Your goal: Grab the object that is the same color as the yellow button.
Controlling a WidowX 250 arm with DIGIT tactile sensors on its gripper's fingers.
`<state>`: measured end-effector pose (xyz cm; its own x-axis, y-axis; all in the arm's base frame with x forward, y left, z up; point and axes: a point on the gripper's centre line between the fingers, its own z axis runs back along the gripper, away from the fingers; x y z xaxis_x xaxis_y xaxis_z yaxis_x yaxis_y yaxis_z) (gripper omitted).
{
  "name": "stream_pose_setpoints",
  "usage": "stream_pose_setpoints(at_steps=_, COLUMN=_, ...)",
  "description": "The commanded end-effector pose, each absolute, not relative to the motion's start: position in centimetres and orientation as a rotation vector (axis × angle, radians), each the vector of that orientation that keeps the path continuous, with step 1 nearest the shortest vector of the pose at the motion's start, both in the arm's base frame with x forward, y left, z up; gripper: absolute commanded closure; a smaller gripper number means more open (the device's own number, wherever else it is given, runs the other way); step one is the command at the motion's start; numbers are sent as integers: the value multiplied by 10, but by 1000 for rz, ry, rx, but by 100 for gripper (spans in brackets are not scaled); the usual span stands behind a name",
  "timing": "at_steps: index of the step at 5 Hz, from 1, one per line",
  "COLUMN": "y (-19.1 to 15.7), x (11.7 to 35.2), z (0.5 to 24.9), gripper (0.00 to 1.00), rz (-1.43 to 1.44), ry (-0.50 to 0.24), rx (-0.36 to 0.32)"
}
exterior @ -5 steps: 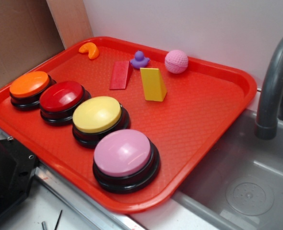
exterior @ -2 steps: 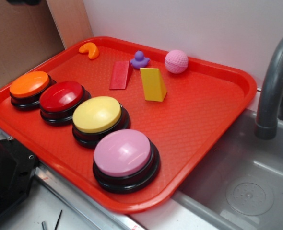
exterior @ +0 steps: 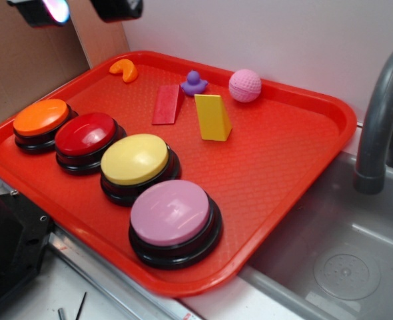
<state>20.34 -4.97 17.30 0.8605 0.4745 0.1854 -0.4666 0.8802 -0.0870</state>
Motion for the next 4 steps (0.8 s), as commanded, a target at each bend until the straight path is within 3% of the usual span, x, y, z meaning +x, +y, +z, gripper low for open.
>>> stream_pose_setpoints(at_steps=1, y=-69, x=260, z=139, gripper=0, rz=594, ry=-293, rx=-28)
stream_pose_setpoints(at_steps=4, y=-72, x=290, z=89, gripper=0, rz=627, ry=-285, rx=52)
